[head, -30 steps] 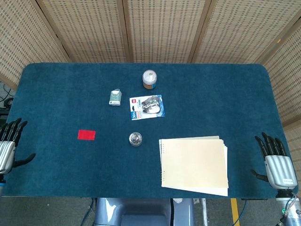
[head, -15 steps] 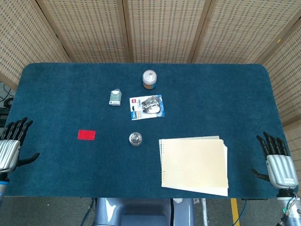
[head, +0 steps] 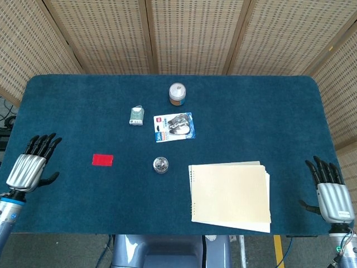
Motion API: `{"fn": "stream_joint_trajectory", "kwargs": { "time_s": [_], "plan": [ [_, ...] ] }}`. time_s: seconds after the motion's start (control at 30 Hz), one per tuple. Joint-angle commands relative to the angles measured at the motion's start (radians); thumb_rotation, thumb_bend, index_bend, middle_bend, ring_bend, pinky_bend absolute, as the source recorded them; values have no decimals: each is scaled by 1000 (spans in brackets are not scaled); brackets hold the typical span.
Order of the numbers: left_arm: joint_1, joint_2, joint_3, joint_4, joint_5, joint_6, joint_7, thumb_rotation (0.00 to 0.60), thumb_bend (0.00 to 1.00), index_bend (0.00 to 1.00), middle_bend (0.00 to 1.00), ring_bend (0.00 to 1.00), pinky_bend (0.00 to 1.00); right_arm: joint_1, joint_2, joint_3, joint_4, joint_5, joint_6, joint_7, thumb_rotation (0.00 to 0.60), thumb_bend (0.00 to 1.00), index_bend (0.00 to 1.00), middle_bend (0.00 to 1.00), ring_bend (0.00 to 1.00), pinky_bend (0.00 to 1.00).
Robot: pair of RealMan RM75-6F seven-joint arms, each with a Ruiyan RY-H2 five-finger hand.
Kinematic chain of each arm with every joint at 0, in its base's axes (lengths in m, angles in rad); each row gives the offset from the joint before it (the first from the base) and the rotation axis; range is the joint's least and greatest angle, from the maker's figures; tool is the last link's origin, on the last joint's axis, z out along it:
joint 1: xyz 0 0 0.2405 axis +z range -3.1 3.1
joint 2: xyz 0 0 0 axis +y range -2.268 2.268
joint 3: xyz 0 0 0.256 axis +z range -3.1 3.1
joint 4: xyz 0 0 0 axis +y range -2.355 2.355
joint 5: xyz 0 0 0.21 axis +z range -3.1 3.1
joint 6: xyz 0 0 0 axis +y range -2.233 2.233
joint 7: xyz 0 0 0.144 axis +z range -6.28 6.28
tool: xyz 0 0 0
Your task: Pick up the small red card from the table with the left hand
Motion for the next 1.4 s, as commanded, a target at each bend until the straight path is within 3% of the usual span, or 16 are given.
{"fn": "stream_joint_trajectory", "kwargs": {
  "time_s": [0.03, 0.33, 0.93, 1.4],
  "plan": [
    [-28, -17, 3, 9, -2, -39, 32, 600, 288, 0, 0, 0, 0, 0, 2, 1, 1, 0, 1, 5, 600, 53, 0, 0, 0, 0],
    [-88, -95, 23, 94, 12, -123, 73, 600, 269, 0, 0, 0, 0, -1, 5, 3, 6, 4, -1, 20, 600, 53, 0, 0, 0, 0],
    [-177, -266, 97, 506, 167, -131, -202, 600, 246, 0, 0, 0, 0, 8, -6, 13, 19, 37, -25, 5, 600, 53, 0, 0, 0, 0],
    [-188, -361, 116, 640, 173, -116, -225, 600, 304, 0, 0, 0, 0, 12, -8, 16, 18, 43, -28, 2, 600, 53, 0, 0, 0, 0]
  ]
}}
